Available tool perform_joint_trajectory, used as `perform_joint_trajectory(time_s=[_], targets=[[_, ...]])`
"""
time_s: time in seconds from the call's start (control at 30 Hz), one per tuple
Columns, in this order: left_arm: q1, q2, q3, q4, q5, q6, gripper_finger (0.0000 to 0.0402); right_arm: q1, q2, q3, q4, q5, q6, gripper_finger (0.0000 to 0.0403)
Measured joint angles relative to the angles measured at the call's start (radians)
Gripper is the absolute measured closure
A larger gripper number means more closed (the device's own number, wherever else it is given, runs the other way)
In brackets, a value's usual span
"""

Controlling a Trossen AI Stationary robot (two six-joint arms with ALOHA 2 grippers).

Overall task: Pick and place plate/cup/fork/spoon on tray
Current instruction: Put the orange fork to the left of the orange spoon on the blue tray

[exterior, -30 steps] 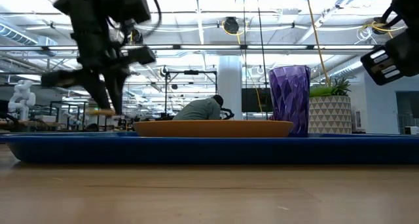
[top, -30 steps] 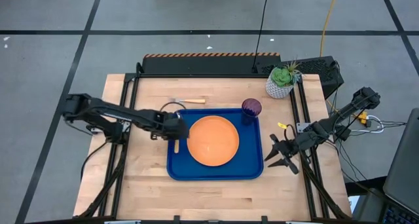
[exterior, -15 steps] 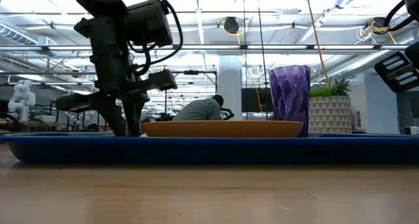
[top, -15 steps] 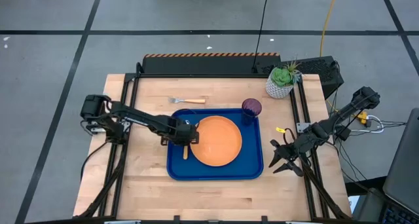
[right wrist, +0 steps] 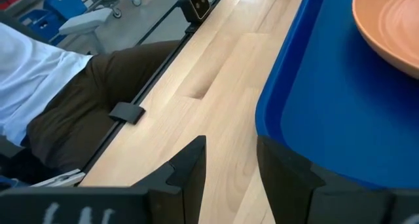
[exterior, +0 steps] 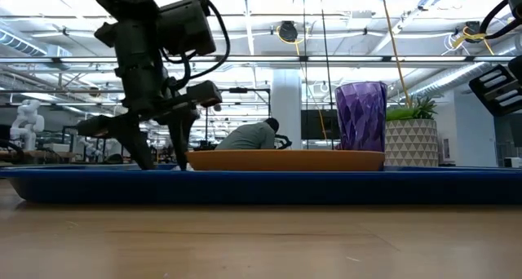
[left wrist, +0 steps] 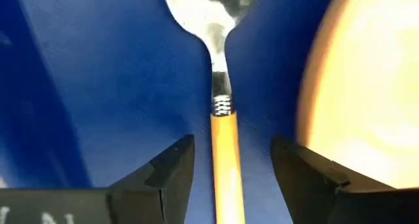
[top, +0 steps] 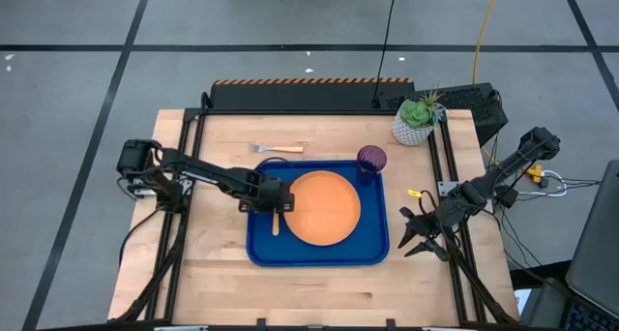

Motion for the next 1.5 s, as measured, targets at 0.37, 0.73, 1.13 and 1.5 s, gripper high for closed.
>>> perform_joint_trajectory(time_s=[0.37,0.73,1.13,1.5], targets=[[0.092,-0.210,0.001,-0.097,-0.065,0.186,0.0198,0.000,0.000,0.000,-0.006,-0.001,-0.001,0.0273],[0.323,-0.313,0.064,-0.207,-0.281,1.097,0.0216,0.000,0.006,0.000,0.001,0.015,-0.016,0.0273],[0.597,-0.123,0.247,-0.355,-0.031,1.699,0.0285,-0.002,0.007,0.000,0.028,0.213,0.069,0.0273],[0.601,0.055,0.287,-0.313,-0.094,1.940,0.0210,-0.002,0.007,0.000,0.111,0.250,0.118,0.0273]])
